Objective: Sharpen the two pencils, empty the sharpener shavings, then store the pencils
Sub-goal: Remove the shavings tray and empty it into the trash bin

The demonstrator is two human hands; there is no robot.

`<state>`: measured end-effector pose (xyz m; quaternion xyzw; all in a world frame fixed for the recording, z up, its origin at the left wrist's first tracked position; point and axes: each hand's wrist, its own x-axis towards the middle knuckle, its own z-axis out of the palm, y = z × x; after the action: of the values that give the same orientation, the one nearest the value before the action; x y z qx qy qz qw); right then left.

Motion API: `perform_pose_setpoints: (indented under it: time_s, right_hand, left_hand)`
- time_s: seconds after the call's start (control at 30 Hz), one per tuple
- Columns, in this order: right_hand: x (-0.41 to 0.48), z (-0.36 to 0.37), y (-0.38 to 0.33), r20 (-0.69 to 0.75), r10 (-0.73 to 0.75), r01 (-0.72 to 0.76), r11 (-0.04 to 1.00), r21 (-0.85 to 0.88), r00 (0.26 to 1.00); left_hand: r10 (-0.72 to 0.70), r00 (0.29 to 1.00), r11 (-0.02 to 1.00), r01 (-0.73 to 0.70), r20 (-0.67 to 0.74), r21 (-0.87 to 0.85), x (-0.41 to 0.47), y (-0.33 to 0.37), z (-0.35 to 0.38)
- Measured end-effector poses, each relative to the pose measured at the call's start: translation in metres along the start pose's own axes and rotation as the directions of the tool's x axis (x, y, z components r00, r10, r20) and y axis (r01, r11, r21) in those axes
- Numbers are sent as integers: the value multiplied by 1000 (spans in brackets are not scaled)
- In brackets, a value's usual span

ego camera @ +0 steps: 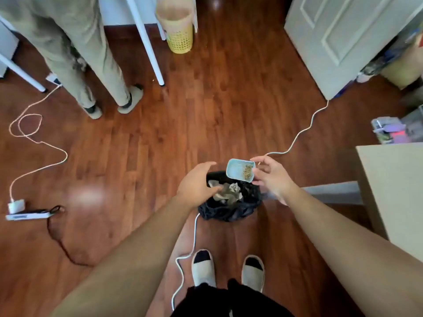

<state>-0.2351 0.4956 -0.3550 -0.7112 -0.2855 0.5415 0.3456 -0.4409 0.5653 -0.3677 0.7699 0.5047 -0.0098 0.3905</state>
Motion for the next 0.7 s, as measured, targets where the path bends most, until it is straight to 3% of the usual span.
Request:
perform_pose_setpoints:
  time_s: [0.13,0.27,0.3,0.4,0.43,0.5,0.7]
  right_hand:
    - [65,18,85,-168,-66,1,933,-361,984]
    - [104,42,137,-233,-275,34,711,-703,933]
    - [112,47,152,-196,-355,71,617,-784,914]
    - [128,62,193,188,-452,295,178,-939,872]
    - [133,64,201,226,-434,312,136,-940,872]
    - [141,68,204,176,-390,268,194,-944,904]
    - [151,66,205,172,-345,260,227,-939,923]
  left_hand:
    - [-156,978,987,151,141,46,29,-70,83]
    - [-257,920,966,252,295,55,53,-118,143]
    - [-268,911,963,262,313,61,58,-127,155]
    - [-306,892,951,298,333,76,67,-139,175]
    - [-316,888,947,315,333,59,69,-142,180]
    - [-320,887,942,337,332,9,72,-145,186]
    - [-353,875,918,392,331,-57,77,-144,178]
